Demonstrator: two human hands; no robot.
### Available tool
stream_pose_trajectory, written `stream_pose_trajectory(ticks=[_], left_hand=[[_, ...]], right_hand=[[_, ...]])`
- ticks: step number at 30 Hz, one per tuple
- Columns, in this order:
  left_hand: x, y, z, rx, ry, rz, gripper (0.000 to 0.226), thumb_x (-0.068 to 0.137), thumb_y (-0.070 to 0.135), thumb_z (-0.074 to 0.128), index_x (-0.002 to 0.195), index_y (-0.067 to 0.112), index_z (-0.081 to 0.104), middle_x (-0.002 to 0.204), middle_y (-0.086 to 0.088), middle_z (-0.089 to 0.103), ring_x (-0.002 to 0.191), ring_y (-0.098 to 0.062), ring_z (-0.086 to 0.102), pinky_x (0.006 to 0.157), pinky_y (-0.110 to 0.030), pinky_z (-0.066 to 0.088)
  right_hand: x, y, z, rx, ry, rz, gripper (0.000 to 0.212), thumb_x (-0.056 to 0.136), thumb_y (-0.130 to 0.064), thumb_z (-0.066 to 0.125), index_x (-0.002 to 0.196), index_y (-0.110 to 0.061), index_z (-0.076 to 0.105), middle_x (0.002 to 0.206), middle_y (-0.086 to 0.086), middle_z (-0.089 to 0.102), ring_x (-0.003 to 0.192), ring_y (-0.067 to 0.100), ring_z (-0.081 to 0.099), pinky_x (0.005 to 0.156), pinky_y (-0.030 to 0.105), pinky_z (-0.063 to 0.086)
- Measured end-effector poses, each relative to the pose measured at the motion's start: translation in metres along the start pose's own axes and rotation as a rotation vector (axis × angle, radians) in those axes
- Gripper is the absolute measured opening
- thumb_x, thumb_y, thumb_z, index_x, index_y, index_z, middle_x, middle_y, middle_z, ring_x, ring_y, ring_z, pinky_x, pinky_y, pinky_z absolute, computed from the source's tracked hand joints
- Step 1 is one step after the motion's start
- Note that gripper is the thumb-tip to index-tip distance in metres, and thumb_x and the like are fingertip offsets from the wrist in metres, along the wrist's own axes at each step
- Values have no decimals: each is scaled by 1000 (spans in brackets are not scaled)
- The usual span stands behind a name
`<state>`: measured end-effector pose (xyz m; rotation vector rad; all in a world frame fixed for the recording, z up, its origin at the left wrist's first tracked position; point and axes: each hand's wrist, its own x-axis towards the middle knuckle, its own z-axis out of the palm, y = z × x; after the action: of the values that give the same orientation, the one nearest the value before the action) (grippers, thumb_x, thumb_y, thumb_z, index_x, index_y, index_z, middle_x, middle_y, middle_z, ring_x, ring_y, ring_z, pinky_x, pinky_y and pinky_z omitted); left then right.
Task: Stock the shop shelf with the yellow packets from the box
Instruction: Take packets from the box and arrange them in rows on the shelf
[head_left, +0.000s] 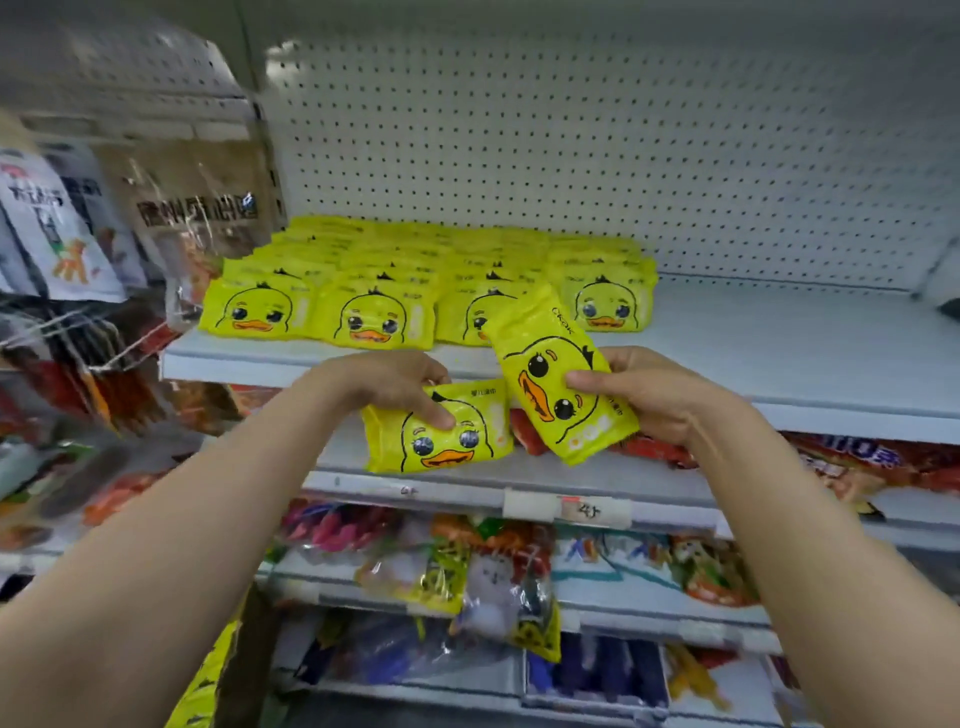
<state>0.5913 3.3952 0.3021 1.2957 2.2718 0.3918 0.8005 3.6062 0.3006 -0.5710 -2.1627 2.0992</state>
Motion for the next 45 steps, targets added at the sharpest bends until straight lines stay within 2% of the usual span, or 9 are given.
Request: stream_pose_trajectory(ticks=[7,11,17,20,24,28,32,39,45], left_hand=[[85,44,-56,131,66,108,68,75,42,80,132,15,55,136,-2,54,126,-22,49,106,-38,41],[117,44,-71,219,69,120,72,75,43,80,135,15,52,140,-4,51,128,-25,48,106,-41,41],[142,32,-77,282,117,152,67,75,43,80,132,19,56,135,-1,57,121,-23,53,96,-32,43],[148,25,-76,235,160,180,61,73,43,82,124,19,61,125,-1,62,114,-22,56,84,-28,41],[151,24,-73,215,199,228,50,72,41,83,115,26,63,104,10,58,109,-18,56,81,-27,40],[150,28,-69,236,202,204,61,72,37,84,125,26,54,120,8,55,116,-14,51,95,-33,46],[147,39,-68,330,246,171,73,70,37,85,132,27,49,113,7,50,113,-15,48,90,-29,44],[143,55,-70,351,262,86,72,72,45,82,133,24,50,122,-1,51,116,-21,51,96,-36,46],[147,100,-74,54,448,306,64,80,48,73,135,25,49,135,2,51,121,-14,51,90,-25,41]], right_hand=[[-3,-32,-72,-15,244,-123,54,65,-23,79,114,-7,67,101,14,75,78,23,74,65,33,60],[7,-39,-87,-43,309,-148,52,65,-20,79,113,-7,65,100,12,76,79,23,74,67,33,61],[29,-39,-90,-39,328,-151,50,67,-20,78,114,-8,66,103,12,75,83,24,74,75,38,62],[41,-39,-92,-43,336,-150,54,66,-21,80,117,-8,66,106,13,75,90,28,73,80,40,60],[54,-39,-96,-46,332,-152,55,66,-22,81,118,-9,66,107,14,75,92,30,73,82,42,60],[61,-43,-104,-68,325,-150,56,65,-23,82,117,-9,67,105,13,75,93,30,72,85,43,58],[67,-51,-116,-115,295,-145,63,59,-28,85,117,-11,68,105,12,75,97,32,72,90,46,57],[72,-61,-139,-174,259,-151,57,61,-29,85,114,-12,68,103,10,76,94,29,73,88,43,57],[77,-66,-159,-239,229,-112,29,85,-14,74,112,-8,67,97,11,76,79,21,73,74,32,60]])
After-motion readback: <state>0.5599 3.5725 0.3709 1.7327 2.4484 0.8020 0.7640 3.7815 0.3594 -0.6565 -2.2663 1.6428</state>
